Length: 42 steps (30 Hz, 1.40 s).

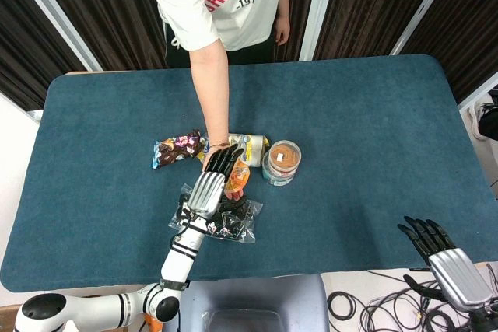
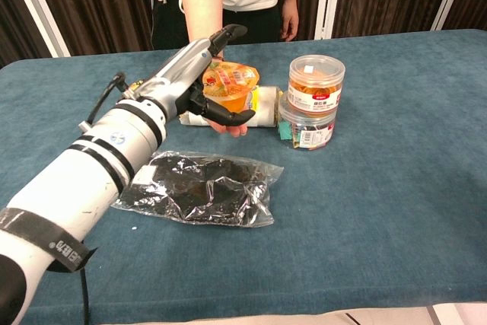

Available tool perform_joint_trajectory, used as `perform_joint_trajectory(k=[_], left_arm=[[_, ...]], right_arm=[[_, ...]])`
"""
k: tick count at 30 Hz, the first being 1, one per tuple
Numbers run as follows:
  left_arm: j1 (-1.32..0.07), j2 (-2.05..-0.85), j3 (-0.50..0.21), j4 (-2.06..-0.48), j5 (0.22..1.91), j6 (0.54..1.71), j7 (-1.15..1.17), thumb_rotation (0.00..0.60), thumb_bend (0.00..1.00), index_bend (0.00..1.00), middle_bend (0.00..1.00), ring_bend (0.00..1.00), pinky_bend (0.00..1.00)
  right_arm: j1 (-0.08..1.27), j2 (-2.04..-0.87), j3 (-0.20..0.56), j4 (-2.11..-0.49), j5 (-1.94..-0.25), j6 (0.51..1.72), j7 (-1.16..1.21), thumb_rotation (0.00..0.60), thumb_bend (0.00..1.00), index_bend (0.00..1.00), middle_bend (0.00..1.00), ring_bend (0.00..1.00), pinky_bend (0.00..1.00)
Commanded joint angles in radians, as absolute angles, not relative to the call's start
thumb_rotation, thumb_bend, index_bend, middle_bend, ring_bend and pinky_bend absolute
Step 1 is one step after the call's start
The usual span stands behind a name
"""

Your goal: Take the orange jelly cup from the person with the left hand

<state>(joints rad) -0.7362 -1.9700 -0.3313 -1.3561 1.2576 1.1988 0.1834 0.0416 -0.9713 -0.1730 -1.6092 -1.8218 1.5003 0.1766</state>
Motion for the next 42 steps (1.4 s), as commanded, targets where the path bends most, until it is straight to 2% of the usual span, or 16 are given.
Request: perform_joint_trajectory(k=[1,10,14,16,19,24,29,35,38,42], left_arm=[[-0.738,-1.97,-0.331,-1.354,1.261,1.2,0.178,0.6,0.26,0.0,0.01,0.0,0.02],[-0.751,-1.987,-0.339,-1.315,1.251,1.178,0.136,0.6,0.26,0.01,0.02,0.0,0.03],[-0.765,-2.003,-0.346,-1.259,1.238,1.157,0.128,0.6,0.26,0.11,0.04,0.0,0.09],[-0.782,-2.021,-0.354,-1.202,1.24,1.153,0.129,0.6,0.26,0.16,0.06,0.03,0.15],[-0.788,-2.045,-0.356,-1.151,1.265,1.182,0.094,0.6,0.26,0.28,0.17,0.14,0.31],[-0.798,-2.079,-0.35,-1.078,1.316,1.237,0.052,0.6,0.29,0.5,0.45,0.39,0.58],[-0.8,-2.083,-0.338,-1.052,1.361,1.283,0.033,0.6,0.32,0.6,0.57,0.52,0.71],[-0.788,-2.03,-0.336,-1.138,1.426,1.368,0.05,0.6,0.33,0.62,0.59,0.54,0.73],[-0.76,-1.957,-0.328,-1.252,1.457,1.413,0.106,0.6,0.33,0.62,0.59,0.54,0.73],[-0.673,-1.805,-0.274,-1.447,1.466,1.446,0.212,0.6,0.31,0.62,0.59,0.54,0.73]], right_arm=[[0.041,-0.97,-0.173,-1.608,-1.82,1.501,0.18,0.6,0.21,0.0,0.0,0.0,0.0],[0.035,-0.964,-0.176,-1.604,-1.822,1.512,0.19,0.6,0.21,0.0,0.0,0.0,0.0],[0.034,-0.96,-0.172,-1.598,-1.817,1.522,0.214,0.6,0.21,0.0,0.0,0.0,0.0],[0.031,-0.953,-0.171,-1.592,-1.815,1.535,0.233,0.6,0.21,0.0,0.0,0.0,0.0],[0.028,-0.951,-0.17,-1.586,-1.815,1.541,0.244,0.6,0.21,0.0,0.0,0.0,0.0],[0.027,-0.952,-0.172,-1.582,-1.821,1.543,0.245,0.6,0.21,0.0,0.0,0.0,0.0],[0.024,-0.954,-0.171,-1.581,-1.821,1.547,0.242,0.6,0.21,0.0,0.0,0.0,0.0],[0.023,-0.959,-0.17,-1.585,-1.818,1.54,0.223,0.6,0.21,0.0,0.0,0.0,0.0],[0.021,-0.963,-0.169,-1.588,-1.815,1.537,0.21,0.6,0.21,0.0,0.0,0.0,0.0],[0.02,-0.968,-0.169,-1.594,-1.816,1.532,0.192,0.6,0.21,0.0,0.0,0.0,0.0]])
